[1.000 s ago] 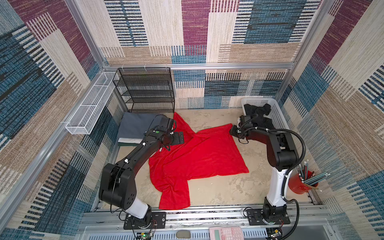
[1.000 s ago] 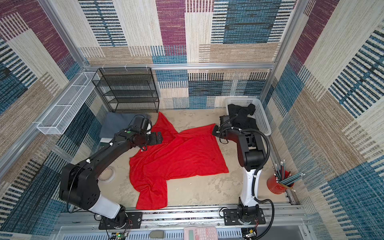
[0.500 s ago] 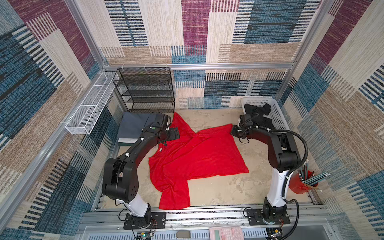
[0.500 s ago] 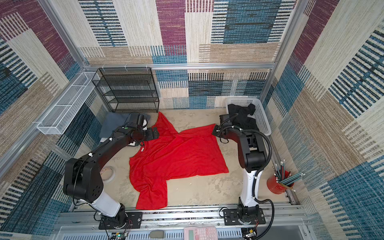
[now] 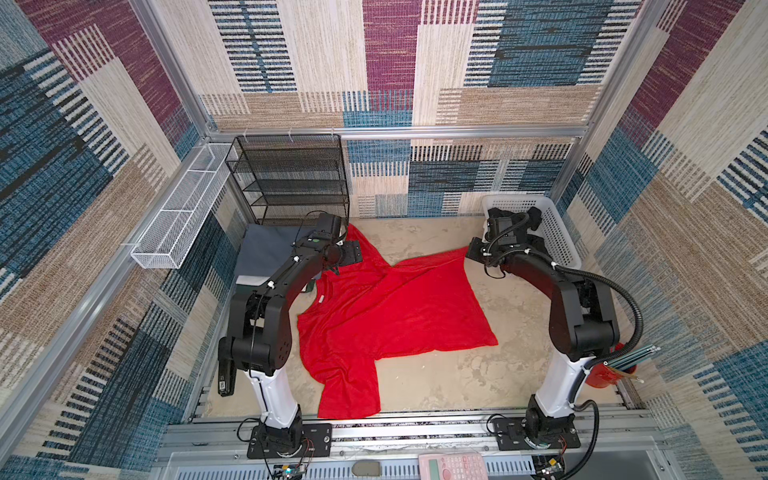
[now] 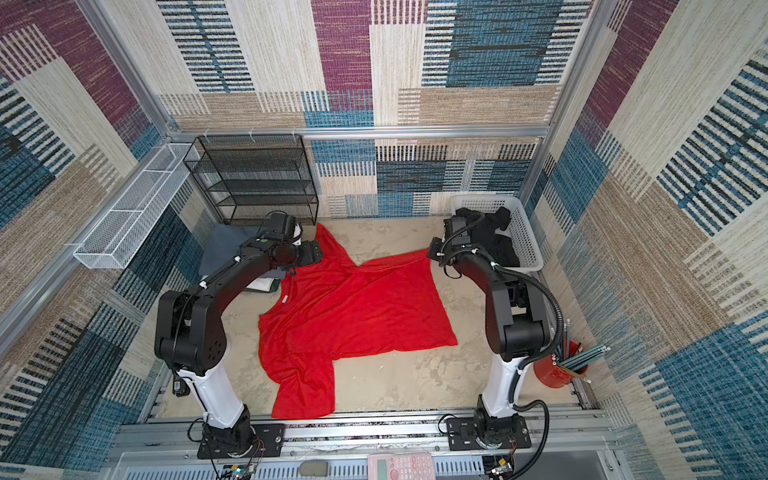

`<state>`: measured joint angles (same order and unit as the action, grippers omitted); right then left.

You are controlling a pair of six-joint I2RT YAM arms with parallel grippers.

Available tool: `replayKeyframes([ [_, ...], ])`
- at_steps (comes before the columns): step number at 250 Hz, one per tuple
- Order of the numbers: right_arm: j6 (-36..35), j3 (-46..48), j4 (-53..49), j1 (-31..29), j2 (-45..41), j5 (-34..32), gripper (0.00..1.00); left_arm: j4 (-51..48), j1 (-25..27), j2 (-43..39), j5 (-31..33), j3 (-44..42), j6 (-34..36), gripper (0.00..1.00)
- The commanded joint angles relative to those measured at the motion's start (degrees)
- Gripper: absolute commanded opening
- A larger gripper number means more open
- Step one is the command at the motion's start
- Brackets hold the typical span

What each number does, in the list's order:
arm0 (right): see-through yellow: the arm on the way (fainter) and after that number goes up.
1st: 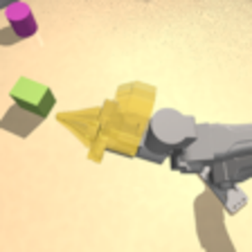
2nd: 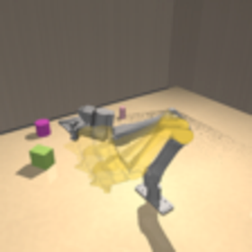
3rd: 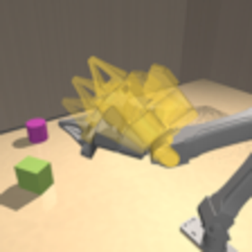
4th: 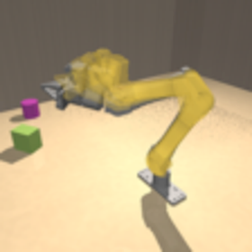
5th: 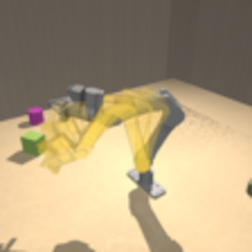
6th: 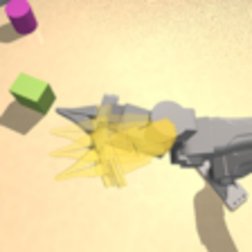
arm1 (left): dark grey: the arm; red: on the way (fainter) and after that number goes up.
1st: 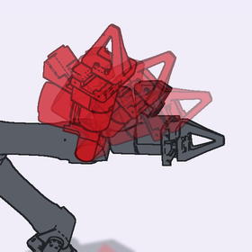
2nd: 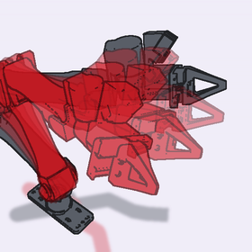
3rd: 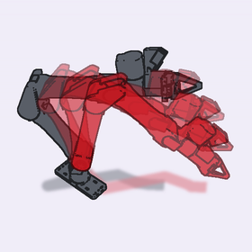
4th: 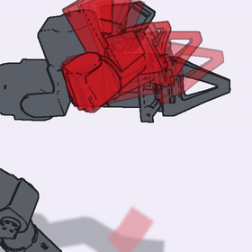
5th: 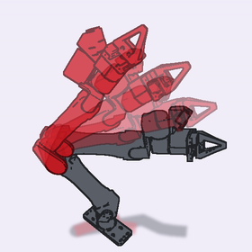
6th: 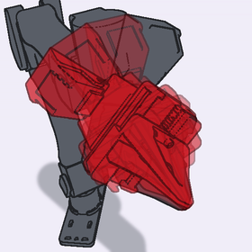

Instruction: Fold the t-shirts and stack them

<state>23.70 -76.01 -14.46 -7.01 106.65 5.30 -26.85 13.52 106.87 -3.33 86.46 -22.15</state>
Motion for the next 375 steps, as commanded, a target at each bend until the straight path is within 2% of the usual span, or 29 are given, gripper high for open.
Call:
replayKeyframes([
  [1,-0.1,1.4,-0.1,0.1,-1.9,1.8,0.00,0.8,-0.2,1.9,-0.7,2.5,1.7,0.89],
  [81,1.2,7.0,0.9,0.1,-6.3,5.0,0.00,-1.1,-0.4,10.8,-1.5,13.0,2.6,0.88],
  [123,1.9,9.8,1.7,0.1,-7.9,5.3,0.00,-3.3,-1.1,16.0,0.9,18.9,3.9,0.88],
  [156,2.1,11.4,2.1,0.1,-8.7,5.3,0.00,-5.4,-2.1,21.0,2.6,24.9,4.3,0.88],
  [196,2.3,11.8,2.3,0.1,-8.8,5.2,0.00,-8.2,-3.0,27.3,1.3,32.6,3.9,0.87],
  [256,2.3,11.3,2.4,0.1,-7.8,5.3,0.00,-9.5,-3.1,32.8,-1.4,37.9,3.3,0.78],
  [311,2.1,10.3,2.3,0.1,-7.0,5.9,0.00,-15.4,-3.1,38.9,1.3,45.8,3.6,0.71],
  [375,1.3,8.9,1.3,0.1,-6.7,5.3,0.00,-15.3,-3.1,41.0,3.8,45.9,3.8,0.67],
])
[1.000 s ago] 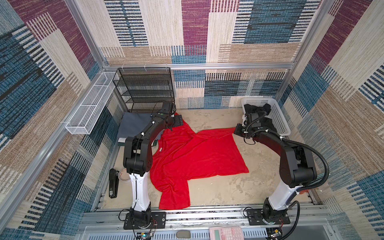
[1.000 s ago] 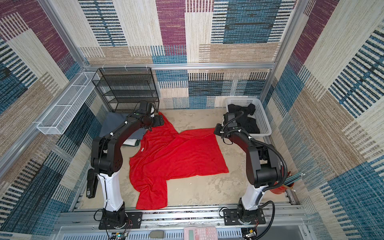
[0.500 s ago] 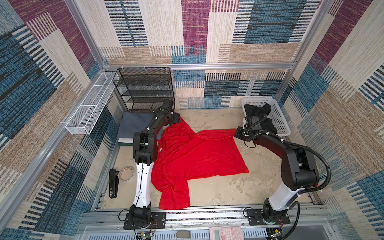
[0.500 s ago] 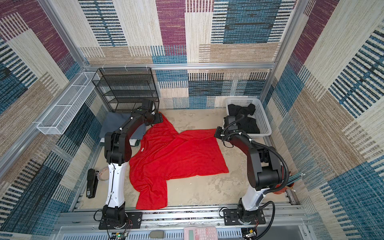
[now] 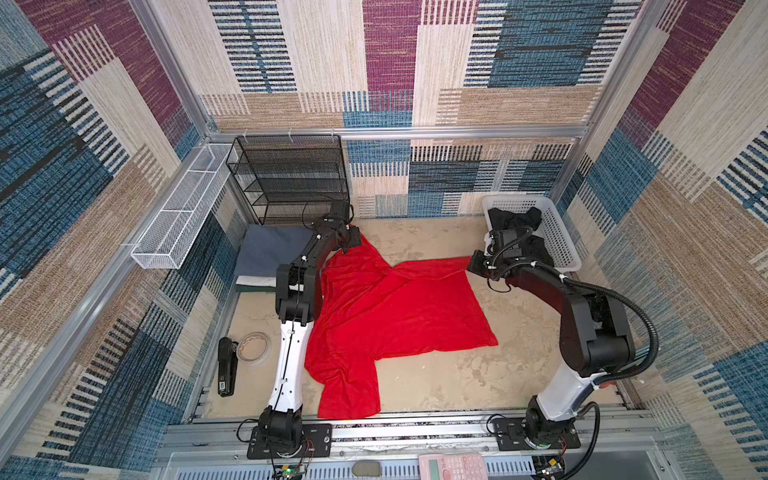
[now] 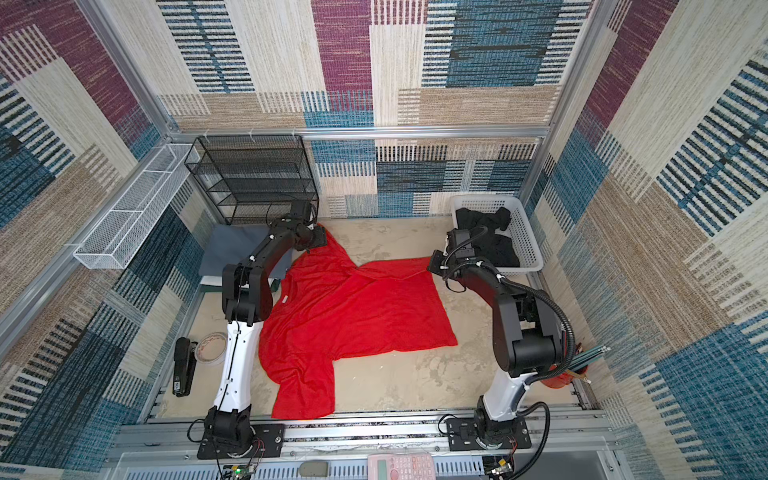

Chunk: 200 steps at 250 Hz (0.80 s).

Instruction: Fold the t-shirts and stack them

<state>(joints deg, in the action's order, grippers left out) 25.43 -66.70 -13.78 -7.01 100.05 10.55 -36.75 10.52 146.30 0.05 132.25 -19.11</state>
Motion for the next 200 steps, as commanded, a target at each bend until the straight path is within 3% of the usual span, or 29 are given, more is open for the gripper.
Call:
replayKeyframes([
  [1,-0.4,-0.5,0.6,0.1,-0.1,0.1,0.00,-5.4,-0.1,1.6,0.4,0.1,0.7,0.67],
  [108,-0.2,-0.1,0.9,0.1,-1.2,0.3,0.00,-6.7,0.4,0.2,-0.3,-1.0,1.5,0.65],
  [200,-0.3,0.4,1.2,0.1,-1.0,1.0,0.00,12.2,0.8,-12.8,2.4,-23.5,0.6,0.72],
])
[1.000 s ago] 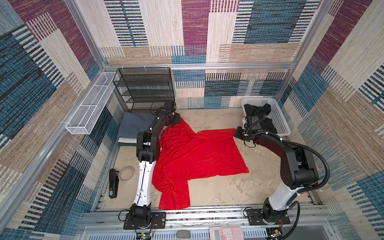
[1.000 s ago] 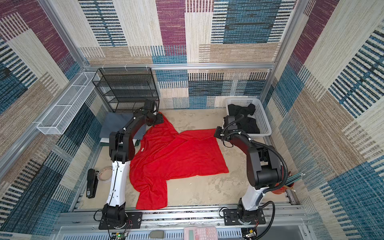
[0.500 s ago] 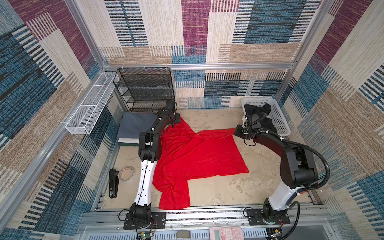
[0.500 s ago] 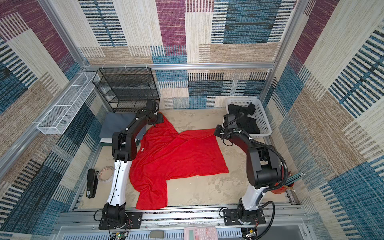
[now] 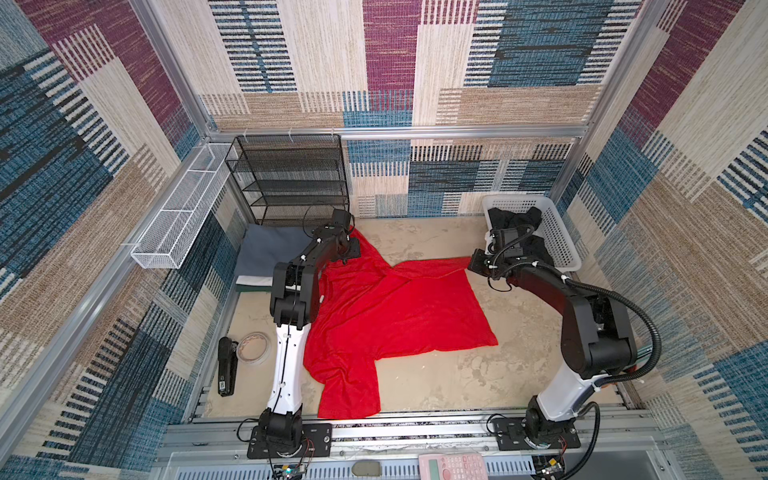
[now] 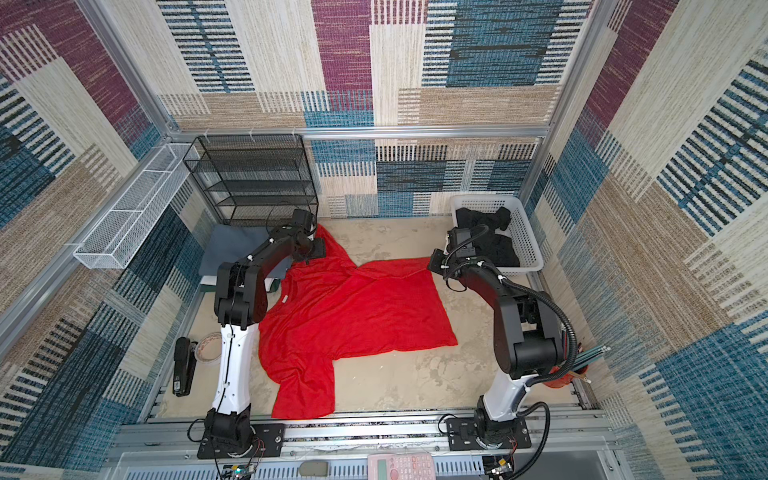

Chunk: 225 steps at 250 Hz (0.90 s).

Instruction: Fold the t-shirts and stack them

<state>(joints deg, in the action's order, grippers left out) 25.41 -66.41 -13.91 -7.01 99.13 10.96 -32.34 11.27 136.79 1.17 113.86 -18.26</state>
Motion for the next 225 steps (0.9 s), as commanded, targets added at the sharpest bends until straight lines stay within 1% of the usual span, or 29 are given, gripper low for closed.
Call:
replayKeyframes([
  [1,-0.3,0.1,1.4,0.1,-0.1,0.6,0.00,8.0,0.0,-3.3,1.3,-5.4,-0.2,0.72],
  [31,-0.3,0.2,1.6,0.1,0.2,1.1,0.00,11.6,0.0,-4.2,2.6,-8.4,-0.4,0.71],
  [66,-0.4,0.3,1.6,0.1,0.1,1.1,0.00,11.8,0.2,-2.2,2.6,-6.6,-1.2,0.68],
  [90,-0.5,0.2,1.5,0.1,0.0,0.8,0.00,9.3,0.0,-0.3,3.0,-3.0,-0.8,0.62],
  [104,-0.6,0.3,1.5,0.1,0.1,0.8,0.00,10.2,-0.1,-0.1,2.8,-2.9,-1.1,0.59],
  [151,-0.7,0.1,1.3,0.1,0.4,0.8,0.00,9.7,-0.2,0.5,2.1,-1.9,-1.6,0.52],
  [165,-0.6,-0.1,1.3,0.1,0.5,0.7,0.00,9.8,-0.2,0.4,1.9,-2.0,-1.5,0.46],
  [179,-0.8,-0.3,1.3,0.1,0.8,0.7,0.00,9.7,-0.2,0.5,1.8,-2.0,-1.4,0.43],
  [202,-0.8,-0.5,1.3,0.1,1.1,0.9,0.00,9.4,-0.2,0.5,1.8,-1.9,-1.4,0.30],
  [214,-0.8,-0.6,1.3,0.1,1.2,0.9,0.00,9.0,-0.2,0.4,2.1,-1.8,-1.6,0.21],
  [225,-0.8,-0.7,1.4,0.1,1.3,0.8,0.00,8.9,-0.2,0.2,2.1,-1.9,-1.7,0.08],
])
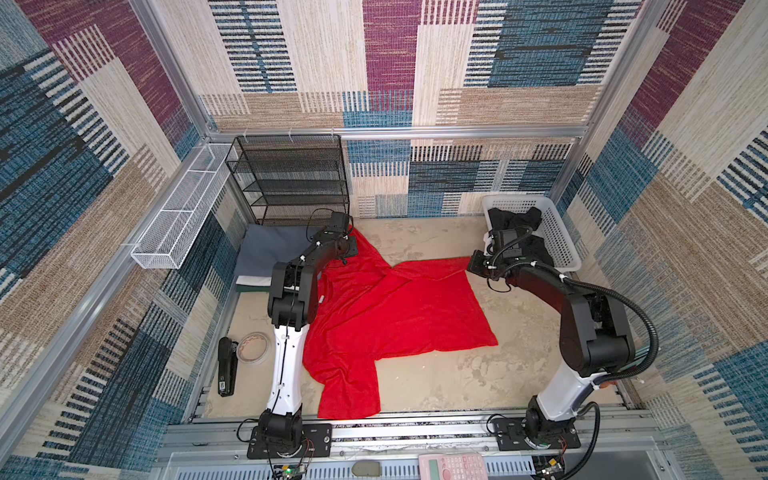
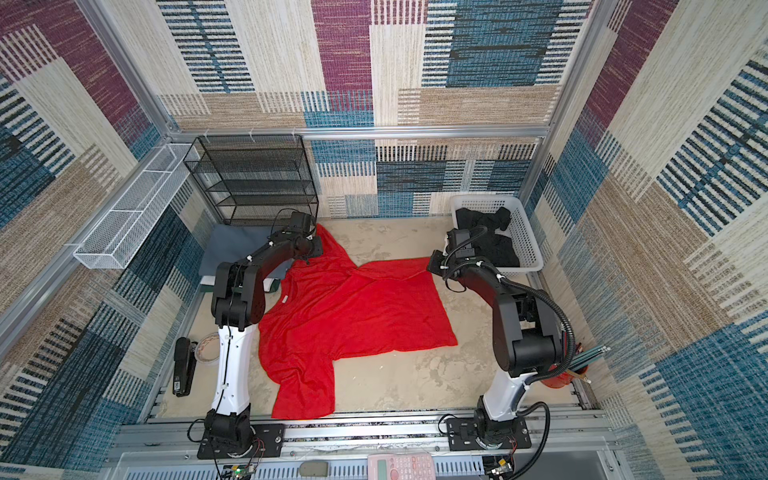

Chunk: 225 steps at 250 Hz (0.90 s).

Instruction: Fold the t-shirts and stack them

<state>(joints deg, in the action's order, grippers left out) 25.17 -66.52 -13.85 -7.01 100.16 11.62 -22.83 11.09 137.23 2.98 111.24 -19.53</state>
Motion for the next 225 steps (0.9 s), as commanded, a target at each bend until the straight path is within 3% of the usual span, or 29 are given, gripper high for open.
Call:
replayKeyframes([
  [1,-0.5,-0.6,1.3,0.1,0.3,0.1,0.00,-0.6,0.0,-0.3,0.3,0.7,-0.4,0.07],
  [10,-0.6,-0.8,1.4,0.1,0.4,0.0,0.00,-0.9,-0.1,-0.6,0.4,0.7,-0.4,0.00],
  [65,-1.6,-5.0,0.5,0.1,2.5,-0.6,0.00,-1.1,0.0,-6.3,1.3,-2.5,-0.6,0.00],
  [135,-4.8,-19.2,-3.4,0.1,10.4,-5.9,0.00,-0.1,-0.2,-17.0,7.6,-10.4,-1.1,0.00],
  [225,-5.7,-30.5,-7.3,1.7,15.3,-12.0,0.00,-5.8,-0.7,-16.3,9.0,-3.1,-0.3,0.00],
])
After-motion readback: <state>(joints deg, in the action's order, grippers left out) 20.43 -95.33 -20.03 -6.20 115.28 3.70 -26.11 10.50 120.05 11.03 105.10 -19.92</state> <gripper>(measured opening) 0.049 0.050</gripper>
